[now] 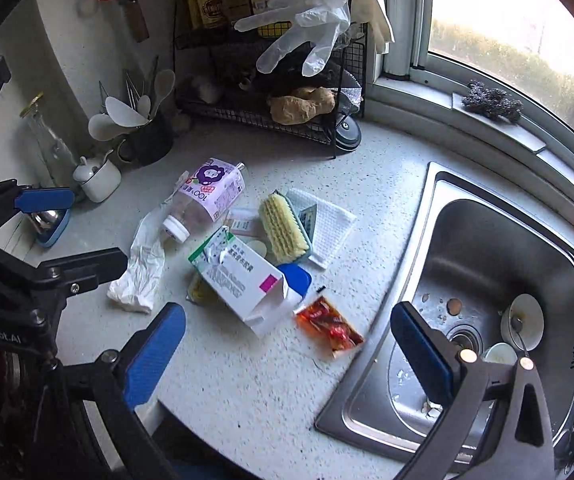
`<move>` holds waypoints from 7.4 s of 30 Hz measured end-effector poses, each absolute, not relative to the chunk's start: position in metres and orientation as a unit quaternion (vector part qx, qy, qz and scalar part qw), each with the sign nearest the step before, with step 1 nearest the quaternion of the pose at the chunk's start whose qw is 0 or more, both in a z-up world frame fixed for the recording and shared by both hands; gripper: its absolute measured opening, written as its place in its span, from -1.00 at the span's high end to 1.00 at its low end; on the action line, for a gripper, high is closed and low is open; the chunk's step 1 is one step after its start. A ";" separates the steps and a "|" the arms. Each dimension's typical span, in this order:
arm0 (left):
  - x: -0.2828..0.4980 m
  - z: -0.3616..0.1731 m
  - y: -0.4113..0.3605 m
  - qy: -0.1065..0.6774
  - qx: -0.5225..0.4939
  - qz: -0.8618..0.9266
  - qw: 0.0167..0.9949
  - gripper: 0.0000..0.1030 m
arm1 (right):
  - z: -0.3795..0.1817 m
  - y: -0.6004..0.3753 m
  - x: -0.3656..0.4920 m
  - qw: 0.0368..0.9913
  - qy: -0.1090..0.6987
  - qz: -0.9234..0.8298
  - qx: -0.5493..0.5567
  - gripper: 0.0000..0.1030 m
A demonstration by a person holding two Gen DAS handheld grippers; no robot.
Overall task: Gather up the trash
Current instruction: 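Grasp the purple-labelled juice bottle with the left tool, then grasp the white medicine box with the right tool while the left tool holds the bottle, then carry the bottle and medicine box down over the red bucket with both tools, then open the left tool to drop the bottle while the right tool drops the medicine box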
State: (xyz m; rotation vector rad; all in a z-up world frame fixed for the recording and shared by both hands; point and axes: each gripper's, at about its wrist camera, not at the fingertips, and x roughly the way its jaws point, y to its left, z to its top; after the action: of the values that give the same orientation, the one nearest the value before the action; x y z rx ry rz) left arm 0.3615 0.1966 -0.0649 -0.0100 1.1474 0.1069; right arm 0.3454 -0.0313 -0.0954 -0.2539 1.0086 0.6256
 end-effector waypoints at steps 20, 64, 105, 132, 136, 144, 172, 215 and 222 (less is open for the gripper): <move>0.492 -0.186 0.268 0.631 0.022 0.005 0.776 -0.99 | -0.171 0.022 0.434 0.771 0.579 0.230 -0.131 -0.99; 0.322 -0.130 0.275 0.551 -0.153 0.105 0.813 -0.28 | -0.177 0.100 0.333 0.656 0.523 0.433 -0.331 -0.17; 0.320 -0.132 0.241 0.563 -0.112 0.058 0.816 -0.28 | -0.200 0.098 0.335 0.680 0.573 0.397 -0.228 -0.09; 0.242 -0.077 0.021 0.528 0.004 -0.043 0.848 -0.28 | -0.110 -0.119 0.222 0.783 0.528 0.311 -0.107 -0.10; 0.209 -0.083 -0.026 0.533 0.009 -0.068 0.844 -0.28 | -0.112 -0.164 0.183 0.787 0.536 0.293 -0.085 -0.10; 0.174 -0.118 -0.098 0.563 0.028 -0.115 0.818 -0.28 | -0.132 -0.225 0.129 0.787 0.561 0.248 -0.069 -0.10; 0.199 -0.487 -0.186 0.644 0.041 -0.200 0.737 -0.29 | -0.450 -0.319 0.135 0.754 0.648 0.110 -0.008 -0.10; 0.201 -0.526 -0.155 0.653 0.093 -0.152 0.736 -1.00 | -0.508 -0.335 0.149 0.715 0.690 0.112 0.000 -0.12; 0.194 -0.524 -0.152 0.655 0.091 -0.143 0.736 -1.00 | -0.505 -0.346 0.147 0.710 0.696 0.100 0.020 -0.70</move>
State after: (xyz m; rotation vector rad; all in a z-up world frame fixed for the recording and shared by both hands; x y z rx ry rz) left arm 0.1941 -0.1517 -0.5236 0.2000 1.4392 -0.3135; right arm 0.1467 -0.3464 -0.5050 0.0453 1.5451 0.2221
